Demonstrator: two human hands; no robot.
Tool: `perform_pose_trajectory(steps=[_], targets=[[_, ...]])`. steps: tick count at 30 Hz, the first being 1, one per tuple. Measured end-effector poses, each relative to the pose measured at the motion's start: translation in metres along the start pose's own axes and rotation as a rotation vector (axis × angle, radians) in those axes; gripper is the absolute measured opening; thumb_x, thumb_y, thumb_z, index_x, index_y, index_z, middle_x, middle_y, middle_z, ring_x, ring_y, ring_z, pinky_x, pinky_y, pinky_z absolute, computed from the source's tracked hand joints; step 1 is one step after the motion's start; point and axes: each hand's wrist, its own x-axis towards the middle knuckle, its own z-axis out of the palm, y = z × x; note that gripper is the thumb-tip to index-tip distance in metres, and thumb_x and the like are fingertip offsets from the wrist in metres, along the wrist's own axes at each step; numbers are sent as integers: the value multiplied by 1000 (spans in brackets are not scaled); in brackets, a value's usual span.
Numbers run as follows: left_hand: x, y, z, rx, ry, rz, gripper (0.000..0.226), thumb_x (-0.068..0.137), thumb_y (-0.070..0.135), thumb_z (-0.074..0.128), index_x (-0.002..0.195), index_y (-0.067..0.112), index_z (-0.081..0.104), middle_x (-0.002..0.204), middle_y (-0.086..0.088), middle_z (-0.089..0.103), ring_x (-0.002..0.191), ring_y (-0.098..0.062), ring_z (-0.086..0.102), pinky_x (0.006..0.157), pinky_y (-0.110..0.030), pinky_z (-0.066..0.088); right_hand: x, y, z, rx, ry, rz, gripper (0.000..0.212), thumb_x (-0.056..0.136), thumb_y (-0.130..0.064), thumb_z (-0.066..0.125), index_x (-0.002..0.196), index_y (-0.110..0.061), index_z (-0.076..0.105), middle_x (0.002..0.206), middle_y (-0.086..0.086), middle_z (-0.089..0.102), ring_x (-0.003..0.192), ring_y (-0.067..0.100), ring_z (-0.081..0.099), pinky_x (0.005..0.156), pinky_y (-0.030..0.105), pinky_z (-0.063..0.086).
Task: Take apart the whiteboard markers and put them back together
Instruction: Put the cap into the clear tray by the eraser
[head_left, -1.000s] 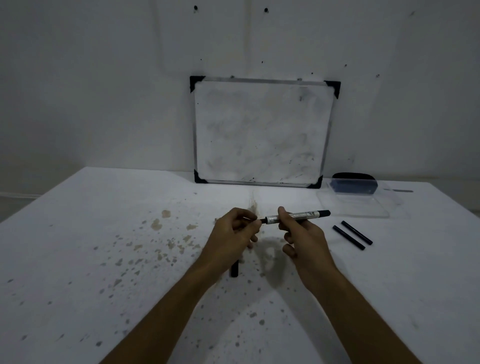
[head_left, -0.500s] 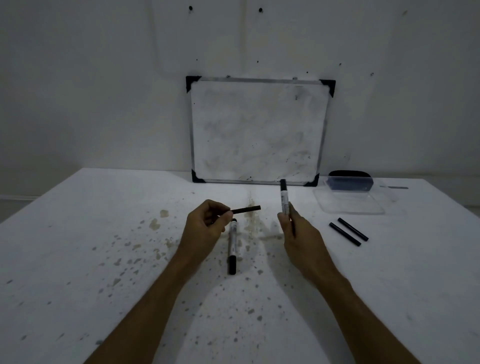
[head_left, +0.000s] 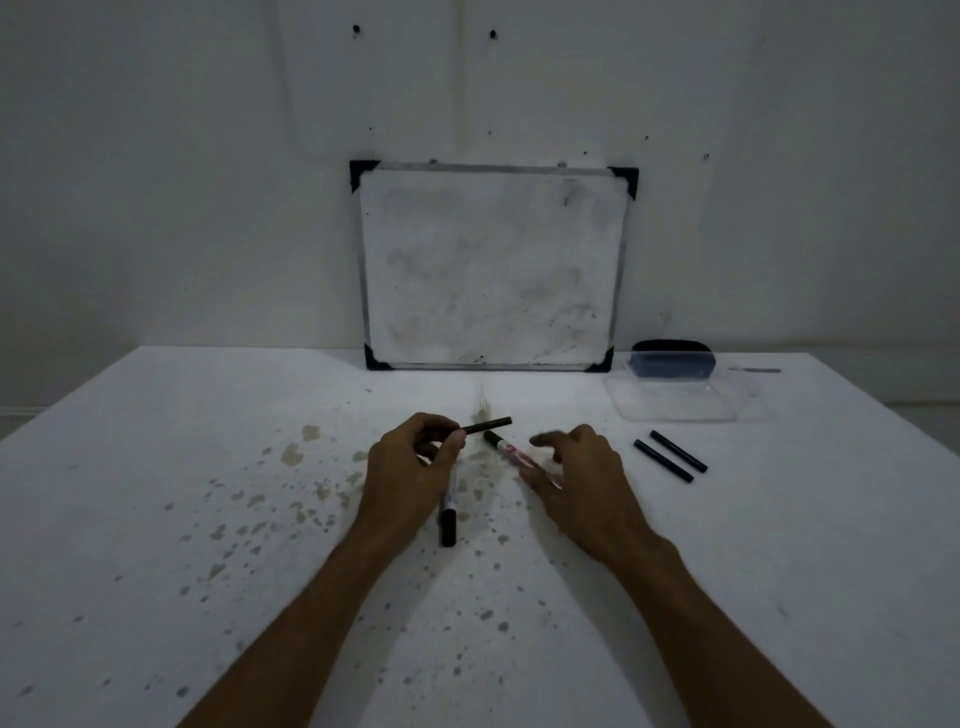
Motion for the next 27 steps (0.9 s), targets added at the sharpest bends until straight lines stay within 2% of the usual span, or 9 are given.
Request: perform_pose_trajectory(steps=[4,7,10,13,16,18,21,24,27], targets=[[-2,14,0,16,-49,65,7,92,28,74,98,26,74,88,15,73,84,2,68,69,-7,53,-1,-16,-24,80,112,-117,43,91,-50,69,129,-31,62,128,-2,56,116,15,52,95,29,35],[-7,31,6,-48,-85,93,10,91,25,75,100,25,73,91,13,74,86,1,70,73,-6,53,-13,-21,-40,74,188,-151,30,95,-44,66,123,-34,67,124,-9,62,115,10,53,91,25,27],[-12,50,18,-107,-165,100,9,91,22,75,99,25,74,90,11,76,85,-1,72,76,-12,57,-29,-9,-54,75,276,-137,20,96,-39,66,114,-33,72,112,-13,67,104,4,51,89,26,29],[-6,73,35,-179,-303,85,11,93,20,73,103,16,75,89,3,80,83,-8,76,73,-18,59,-34,12,-72,64,308,-107,16,95,-38,67,109,-32,73,105,-14,67,97,3,51,85,23,31],[13,84,66,-137,-430,57,21,100,34,61,114,20,69,92,5,81,82,-10,74,69,-18,55,-33,39,-84,106,350,-5,13,94,-33,69,106,-28,74,105,-9,69,96,7,55,87,30,44],[32,79,95,-34,-432,26,25,101,39,57,115,21,68,97,8,80,92,-10,73,74,-21,53,-31,57,-91,111,358,73,11,94,-31,70,104,-27,73,104,-7,69,96,13,58,87,40,50],[63,60,135,282,-488,46,35,98,37,62,128,19,63,128,-1,69,120,-18,63,95,-29,49,-19,85,-106,101,308,151,9,95,-30,69,103,-29,72,99,-10,68,96,15,59,89,39,46],[77,43,162,473,-592,19,60,96,49,59,148,22,46,156,-4,47,143,-26,42,118,-41,32,8,110,-126,52,303,165,8,95,-30,67,101,-29,72,94,-11,70,95,17,62,90,44,48],[79,31,176,525,-625,13,78,94,63,54,158,23,32,168,3,25,157,-22,17,126,-40,13,52,136,-147,-68,263,170,10,92,-31,69,99,-27,76,93,-11,74,94,19,66,91,43,49]])
